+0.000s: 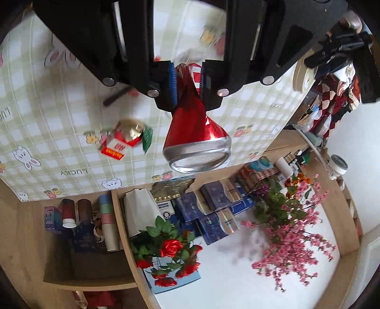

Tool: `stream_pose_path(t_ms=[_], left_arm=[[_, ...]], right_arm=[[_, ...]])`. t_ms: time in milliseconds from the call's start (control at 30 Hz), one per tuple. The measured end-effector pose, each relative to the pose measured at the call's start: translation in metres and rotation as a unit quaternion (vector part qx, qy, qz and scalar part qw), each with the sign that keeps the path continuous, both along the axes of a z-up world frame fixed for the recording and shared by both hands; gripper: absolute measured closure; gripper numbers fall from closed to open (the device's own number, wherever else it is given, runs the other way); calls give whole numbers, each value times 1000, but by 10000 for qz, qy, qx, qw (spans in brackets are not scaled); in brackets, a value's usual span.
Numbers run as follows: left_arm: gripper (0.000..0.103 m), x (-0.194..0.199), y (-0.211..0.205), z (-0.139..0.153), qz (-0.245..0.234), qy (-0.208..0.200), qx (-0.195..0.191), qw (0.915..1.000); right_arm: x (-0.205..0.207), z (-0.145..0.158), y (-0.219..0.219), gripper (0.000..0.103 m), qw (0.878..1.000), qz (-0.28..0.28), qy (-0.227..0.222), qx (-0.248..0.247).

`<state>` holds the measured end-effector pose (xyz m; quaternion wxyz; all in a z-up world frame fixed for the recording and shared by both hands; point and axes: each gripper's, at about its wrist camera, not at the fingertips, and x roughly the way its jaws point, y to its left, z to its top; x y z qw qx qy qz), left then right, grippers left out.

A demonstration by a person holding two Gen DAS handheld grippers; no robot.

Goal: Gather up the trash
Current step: 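Grasp and lift the red Coca-Cola can with the right gripper while the left holds the yogurt cup, then lower the red can into the bin and open the right gripper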

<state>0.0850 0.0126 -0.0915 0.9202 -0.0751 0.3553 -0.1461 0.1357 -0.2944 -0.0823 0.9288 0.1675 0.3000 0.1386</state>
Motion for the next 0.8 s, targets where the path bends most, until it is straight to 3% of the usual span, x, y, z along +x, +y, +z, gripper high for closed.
stream_pose_path(t_ms=[233, 433, 800], left_arm=[[21, -37, 13, 9, 9, -128, 12, 9999], [21, -65, 20, 7, 20, -116, 5, 9999], [21, -90, 27, -6, 67, -2, -2, 10000]], right_arm=[[-71, -11, 30, 85, 9988, 384, 48, -284], [-115, -32, 56, 85, 9938, 911, 366, -516], [-144, -90, 78, 85, 9780, 1319, 1531, -513]])
